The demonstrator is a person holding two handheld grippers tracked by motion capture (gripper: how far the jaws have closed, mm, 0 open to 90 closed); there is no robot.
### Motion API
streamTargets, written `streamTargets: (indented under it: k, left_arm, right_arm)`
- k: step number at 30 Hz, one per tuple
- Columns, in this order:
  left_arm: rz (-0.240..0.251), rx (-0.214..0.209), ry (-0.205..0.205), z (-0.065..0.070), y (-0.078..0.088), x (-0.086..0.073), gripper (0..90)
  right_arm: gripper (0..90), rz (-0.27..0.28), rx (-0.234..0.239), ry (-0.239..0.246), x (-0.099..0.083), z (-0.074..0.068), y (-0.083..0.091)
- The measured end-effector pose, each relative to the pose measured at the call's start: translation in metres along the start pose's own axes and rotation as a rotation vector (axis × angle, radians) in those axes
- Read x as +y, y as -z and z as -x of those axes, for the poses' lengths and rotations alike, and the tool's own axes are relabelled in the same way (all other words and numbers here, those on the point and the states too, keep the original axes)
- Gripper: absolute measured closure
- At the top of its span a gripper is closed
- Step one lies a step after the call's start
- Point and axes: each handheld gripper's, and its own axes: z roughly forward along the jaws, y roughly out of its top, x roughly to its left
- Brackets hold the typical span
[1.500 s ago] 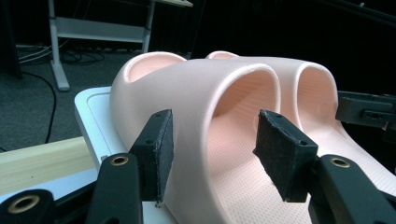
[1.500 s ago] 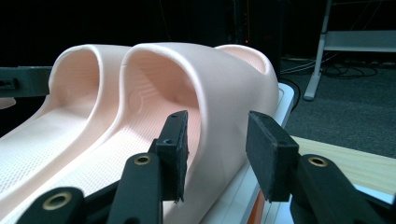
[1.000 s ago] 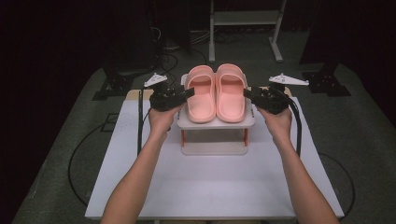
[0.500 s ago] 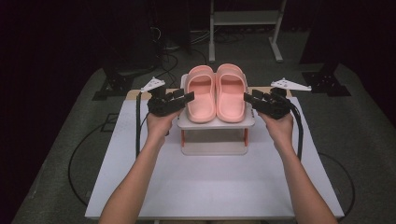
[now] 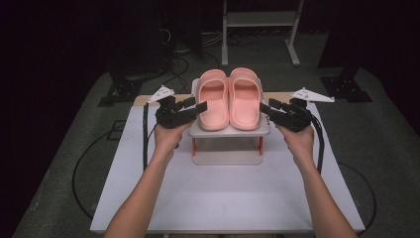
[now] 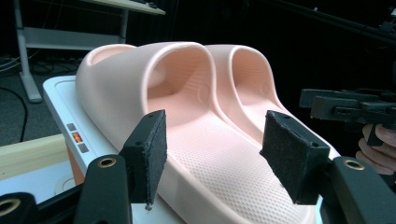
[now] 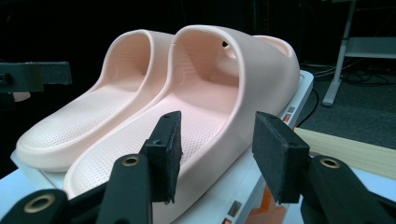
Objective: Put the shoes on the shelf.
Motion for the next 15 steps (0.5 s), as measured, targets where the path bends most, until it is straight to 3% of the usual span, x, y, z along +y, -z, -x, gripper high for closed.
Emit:
streamTargets:
  k: [15]
  left_arm:
    - [0.001, -0.018, -0.031, 0.017, 0.006, -0.012, 37.4]
  right_arm:
    - [48.5, 0.007, 0.031, -0.005, -0.009, -0.005, 0.011]
